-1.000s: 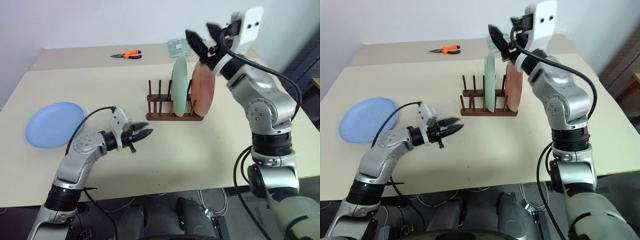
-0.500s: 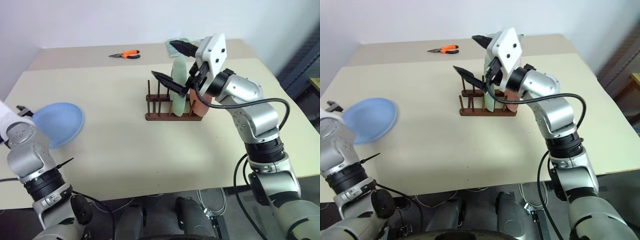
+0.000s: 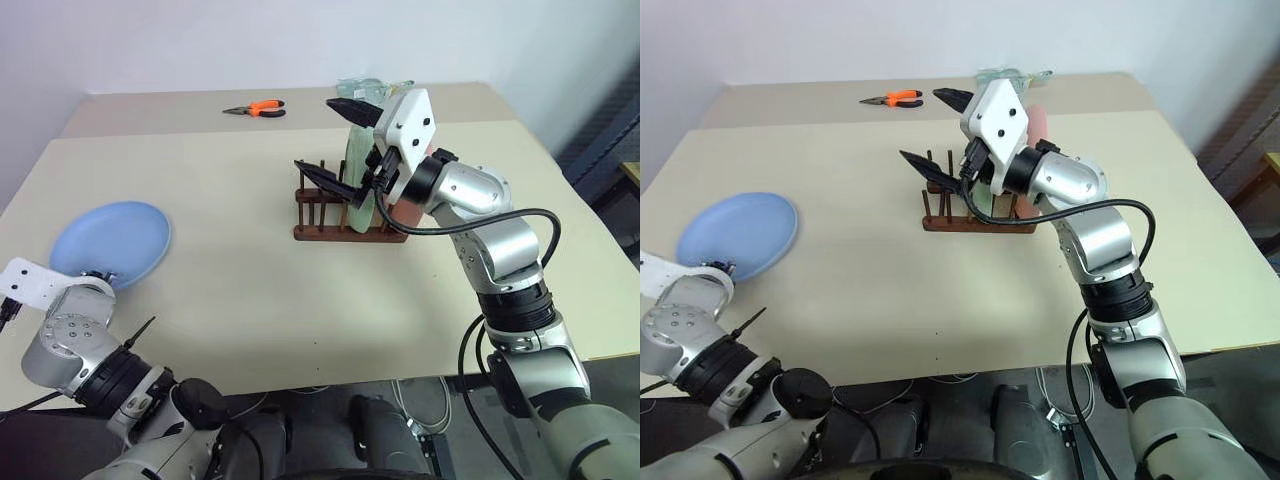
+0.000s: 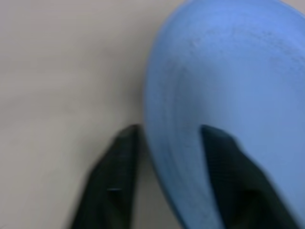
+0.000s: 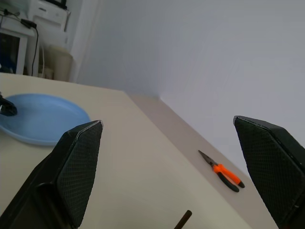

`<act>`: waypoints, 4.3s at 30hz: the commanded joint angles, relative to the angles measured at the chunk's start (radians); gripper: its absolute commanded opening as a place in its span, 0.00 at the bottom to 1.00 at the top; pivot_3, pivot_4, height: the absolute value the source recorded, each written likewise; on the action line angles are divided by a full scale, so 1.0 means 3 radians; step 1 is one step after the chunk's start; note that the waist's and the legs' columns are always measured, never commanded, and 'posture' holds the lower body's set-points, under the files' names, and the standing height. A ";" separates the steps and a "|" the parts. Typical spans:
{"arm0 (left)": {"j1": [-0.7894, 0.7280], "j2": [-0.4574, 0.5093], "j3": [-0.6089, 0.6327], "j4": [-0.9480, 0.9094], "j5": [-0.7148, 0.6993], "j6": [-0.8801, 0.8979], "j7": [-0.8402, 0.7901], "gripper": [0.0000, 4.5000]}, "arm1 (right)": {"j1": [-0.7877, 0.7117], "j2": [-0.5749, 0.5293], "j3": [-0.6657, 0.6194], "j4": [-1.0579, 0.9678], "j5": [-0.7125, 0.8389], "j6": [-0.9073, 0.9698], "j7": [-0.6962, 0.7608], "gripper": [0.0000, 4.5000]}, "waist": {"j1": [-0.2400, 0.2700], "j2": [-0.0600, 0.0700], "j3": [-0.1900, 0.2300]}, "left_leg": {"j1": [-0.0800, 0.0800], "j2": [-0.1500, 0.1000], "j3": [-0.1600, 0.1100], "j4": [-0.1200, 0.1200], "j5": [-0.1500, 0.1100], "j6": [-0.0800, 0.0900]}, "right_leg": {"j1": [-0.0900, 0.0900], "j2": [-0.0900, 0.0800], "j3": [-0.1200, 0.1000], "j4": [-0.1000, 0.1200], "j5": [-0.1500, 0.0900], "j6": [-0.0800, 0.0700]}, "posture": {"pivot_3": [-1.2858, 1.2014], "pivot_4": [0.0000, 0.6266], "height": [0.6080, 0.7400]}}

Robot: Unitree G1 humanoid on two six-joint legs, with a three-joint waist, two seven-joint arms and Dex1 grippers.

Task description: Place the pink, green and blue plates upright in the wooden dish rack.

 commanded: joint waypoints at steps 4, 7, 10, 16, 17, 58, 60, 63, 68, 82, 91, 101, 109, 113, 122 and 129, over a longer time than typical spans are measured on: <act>-0.0016 0.0366 -0.1219 -0.0284 -0.0118 -0.0692 -0.1026 0.01 | 0.0004 -0.0097 0.0070 -0.0015 -0.0405 -0.0256 0.0014 1.00 | 0.0016 -0.0010 0.0003 | -0.0004 -0.0001 -0.0001 0.0002 0.0002 -0.0003 | 0.0000 -0.0001 -0.0001 -0.0001 0.0000 -0.0001 | 0.52 0.24 1.00; -0.0122 0.0363 -0.1484 -0.0413 -0.0248 -0.0908 -0.1235 0.01 | 0.0011 -0.0113 0.0213 -0.0008 -0.0685 -0.0523 0.0022 1.00 | -0.0005 -0.0010 0.0004 | -0.0005 -0.0002 0.0002 0.0001 0.0001 -0.0004 | 0.0000 -0.0002 0.0001 -0.0005 0.0001 -0.0002 | 0.52 0.24 1.00; -0.0326 0.0531 -0.1973 -0.0533 -0.0208 -0.0920 -0.1426 0.01 | -0.0114 -0.0108 0.0487 0.0071 -0.1087 -0.0914 0.0050 1.00 | -0.0034 -0.0009 0.0004 | -0.0001 0.0000 0.0005 -0.0003 0.0001 -0.0004 | -0.0003 -0.0001 0.0004 -0.0004 0.0001 -0.0002 | 0.52 0.24 1.00; -0.0506 0.0576 -0.2314 -0.0635 -0.0367 -0.0791 -0.1537 0.01 | -0.0347 -0.0077 0.0692 0.0409 -0.1679 -0.1365 -0.0076 1.00 | -0.0037 -0.0008 0.0004 | -0.0002 0.0003 0.0007 -0.0006 0.0003 -0.0006 | -0.0007 0.0001 0.0006 -0.0002 0.0001 -0.0002 | 0.52 0.24 1.00; -0.0518 0.0565 -0.2353 -0.0666 -0.0394 -0.0771 -0.1543 0.01 | -0.0367 -0.0065 0.0711 0.0464 -0.1732 -0.1397 -0.0083 1.00 | -0.0031 -0.0008 0.0004 | -0.0002 0.0002 0.0007 -0.0006 0.0003 -0.0006 | -0.0007 0.0001 0.0006 -0.0002 0.0001 -0.0002 | 0.52 0.24 1.00; 0.1162 0.0781 -0.2767 0.0178 0.0526 -0.3035 -0.2066 0.53 | -0.0173 0.1947 -0.0799 -0.0372 0.1224 0.1416 -0.1813 0.00 | -0.0015 -0.0010 0.0001 | -0.0002 0.0005 0.0004 -0.0043 0.0016 -0.0021 | -0.0036 0.0003 0.0009 0.0006 0.0008 -0.0022 | 0.52 0.24 1.00; 0.1206 0.0775 -0.2818 0.0178 0.0522 -0.3065 -0.2162 0.53 | -0.0136 0.1961 -0.0843 -0.0345 0.1322 0.1505 -0.1936 0.00 | -0.0026 -0.0010 0.0001 | -0.0003 0.0005 0.0005 -0.0044 0.0016 -0.0021 | -0.0038 0.0004 0.0009 0.0006 0.0009 -0.0019 | 0.52 0.24 1.00; 0.1307 0.0798 -0.2906 0.0175 0.0547 -0.3110 -0.2305 0.53 | -0.0119 0.2013 -0.0944 -0.0276 0.1531 0.1666 -0.2129 0.00 | -0.0031 -0.0009 0.0001 | -0.0003 0.0006 0.0008 -0.0045 0.0016 -0.0021 | -0.0038 0.0003 0.0010 0.0006 0.0010 -0.0019 | 0.52 0.24 1.00; 0.1432 0.0899 -0.3047 0.0229 0.0667 -0.3135 -0.2486 0.53 | -0.0147 0.2043 -0.0983 -0.0221 0.1733 0.1705 -0.2333 0.00 | -0.0030 -0.0009 0.0002 | -0.0003 0.0006 0.0008 -0.0044 0.0016 -0.0020 | -0.0038 0.0004 0.0010 0.0006 0.0009 -0.0019 | 0.52 0.24 1.00; 0.1872 0.1190 -0.3398 -0.0095 0.0422 -0.2757 -0.3338 0.53 | -0.0230 0.1989 -0.0995 0.0164 0.1891 0.1734 -0.2668 0.00 | -0.0027 -0.0005 0.0003 | -0.0003 0.0007 0.0008 -0.0044 0.0016 -0.0020 | -0.0037 0.0005 0.0010 0.0006 0.0004 -0.0028 | 0.52 0.24 1.00; 0.1806 0.1151 -0.3476 -0.0082 0.0450 -0.2733 -0.3340 0.54 | -0.0400 0.1445 -0.0402 0.0073 0.1099 0.1277 -0.2048 0.64 | -0.0040 -0.0001 0.0005 | -0.0003 0.0008 0.0008 -0.0045 0.0016 -0.0020 | -0.0038 0.0006 0.0010 0.0006 0.0007 -0.0022 | 0.52 0.24 1.00; 0.1767 0.1148 -0.3519 -0.0095 0.0430 -0.2655 -0.3360 0.54 | -0.0037 -0.0111 -0.0695 -0.0646 0.1054 0.0852 -0.0510 0.64 | -0.0012 -0.0006 0.0002 | -0.0002 0.0009 0.0010 -0.0043 0.0015 -0.0018 | -0.0031 0.0005 0.0009 -0.0002 0.0007 -0.0018 | 0.52 0.24 1.00; 0.1501 0.1112 -0.3678 0.0236 0.0507 -0.2759 -0.3531 0.54 | 0.0593 -0.0580 -0.1575 -0.1040 0.1708 0.1333 -0.0524 0.64 | -0.0010 -0.0001 0.0004 | -0.0002 0.0010 0.0011 -0.0043 0.0014 -0.0016 | -0.0028 0.0006 0.0010 -0.0003 0.0001 -0.0029 | 0.52 0.24 1.00; 0.1453 0.1098 -0.3691 0.0317 0.0514 -0.2797 -0.3576 0.54 | 0.1006 -0.1011 -0.2057 -0.0934 0.1869 0.1428 -0.0267 0.64 | 0.0017 -0.0003 0.0004 | -0.0004 0.0006 0.0011 -0.0038 0.0012 -0.0012 | -0.0021 0.0001 0.0010 -0.0010 0.0000 -0.0027 | 0.52 0.24 1.00; 0.1394 0.1168 -0.3657 0.0493 0.0525 -0.2917 -0.3681 0.54 | 0.1333 -0.1375 -0.1351 -0.0713 0.0943 0.1038 0.0013 0.53 | -0.0021 0.0008 0.0004 | 0.0005 0.0010 0.0019 -0.0036 0.0010 -0.0009 | -0.0019 0.0003 0.0011 -0.0005 -0.0008 -0.0017 | 0.52 0.24 1.00; 0.1570 0.1295 -0.3691 0.0042 0.0232 -0.2588 -0.3977 0.54 | 0.1276 -0.1478 -0.0667 -0.0765 0.0218 0.0760 0.0153 0.01 | 0.0011 0.0005 0.0005 | -0.0003 0.0006 0.0018 -0.0035 0.0010 -0.0009 | -0.0020 -0.0001 0.0011 -0.0009 -0.0003 -0.0023 | 0.52 0.24 1.00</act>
